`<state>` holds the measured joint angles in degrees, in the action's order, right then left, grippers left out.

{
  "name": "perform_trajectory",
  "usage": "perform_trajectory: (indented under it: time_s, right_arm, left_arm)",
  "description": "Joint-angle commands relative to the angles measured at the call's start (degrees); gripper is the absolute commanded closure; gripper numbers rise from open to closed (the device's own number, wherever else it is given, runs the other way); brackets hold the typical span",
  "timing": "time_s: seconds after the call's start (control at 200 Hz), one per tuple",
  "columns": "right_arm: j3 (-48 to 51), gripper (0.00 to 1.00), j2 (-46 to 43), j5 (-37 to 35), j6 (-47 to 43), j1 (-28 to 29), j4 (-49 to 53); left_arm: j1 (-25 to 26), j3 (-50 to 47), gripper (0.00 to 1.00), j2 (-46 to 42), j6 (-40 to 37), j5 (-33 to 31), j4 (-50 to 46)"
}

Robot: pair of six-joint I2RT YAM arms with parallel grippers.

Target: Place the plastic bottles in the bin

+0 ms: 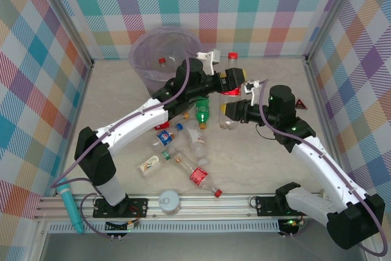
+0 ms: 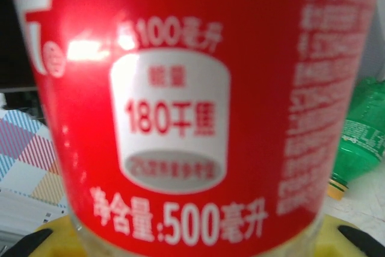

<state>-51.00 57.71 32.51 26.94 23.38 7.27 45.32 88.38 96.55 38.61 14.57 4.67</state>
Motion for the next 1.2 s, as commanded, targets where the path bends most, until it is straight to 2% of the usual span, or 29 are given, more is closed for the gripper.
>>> perform_trajectory:
  time_s: [0.0,0.16,0.34,0.52,0.62,0.77,0.97,1.195]
  right_arm:
    - [-1.13,0.62,0.3,2.13,-1.98,0.27,-3.09]
    - [-1.45,0.61,-0.1,0.56,-3.15,0.35,-1.12]
    - [-1.47,0.53,-1.1,-1.14,-3.22,0.37,0.35]
    - [-2.21,0.41,-1.05,-3.28,-3.92,0.38,2.7]
    - [-2.5,0.28,-1.24,-4.92,-4.45,0.34,4.05]
    - [-2.78,0.14,-3.63,-7.97,-5.62,0.27,6.91]
    - [-3.83,0.09,-7.56,-16.26,-7.15,0.2,13.61]
    - [-4.33,0.07,-12.75,-30.07,-6.23,0.01,19.33]
  left_arm:
    - [0.3,0.66,0.14,0.2,1.99,2.34,3.23]
    - [0.4,-1.5,0.36,-0.66,3.07,1.1,5.09]
    - [0.4,-1.04,0.5,-0.25,2.54,-0.01,4.51]
    - [0.39,-1.37,0.59,-0.68,1.82,-2.76,3.39]
    - [0.35,-1.87,0.64,-1.14,1.58,-4.01,3.31]
    - [0.02,-1.83,0.68,-1.88,0.69,-5.3,2.22]
    - [-0.63,-2.41,0.72,-2.11,0.74,-6.02,2.36]
    - [-1.42,-1.59,0.75,-3.1,-1.16,-7.71,0.85]
